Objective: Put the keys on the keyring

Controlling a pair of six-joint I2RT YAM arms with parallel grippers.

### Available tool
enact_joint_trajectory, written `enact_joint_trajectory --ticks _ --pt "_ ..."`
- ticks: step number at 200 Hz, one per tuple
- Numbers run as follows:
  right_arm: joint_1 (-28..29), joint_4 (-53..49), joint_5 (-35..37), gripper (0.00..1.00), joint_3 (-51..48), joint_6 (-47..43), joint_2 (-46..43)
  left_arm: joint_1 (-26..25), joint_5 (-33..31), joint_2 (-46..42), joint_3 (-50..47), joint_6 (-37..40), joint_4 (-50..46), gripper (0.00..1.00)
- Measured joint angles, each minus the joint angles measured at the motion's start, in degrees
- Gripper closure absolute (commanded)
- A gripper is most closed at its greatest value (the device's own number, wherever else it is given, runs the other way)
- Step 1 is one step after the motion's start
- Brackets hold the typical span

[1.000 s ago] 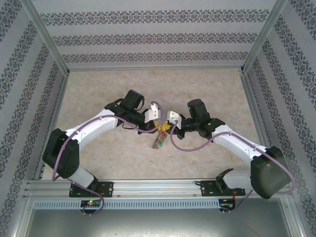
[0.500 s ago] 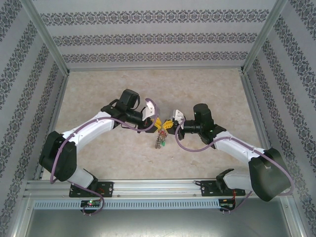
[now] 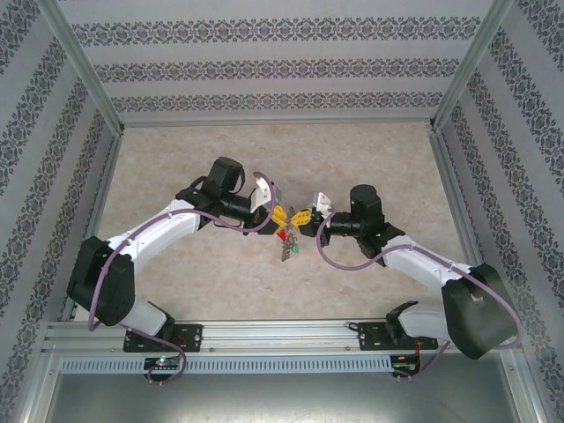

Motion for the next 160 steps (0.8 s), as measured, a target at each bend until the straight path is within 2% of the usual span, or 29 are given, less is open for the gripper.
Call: enact_joint_trajectory --ticks 160 --pt "0.0 0.2 -1.1 1.0 0.0 0.4 0.0 -0.8 0.6 3.2 4.3 5.5 -6.6 0.69"
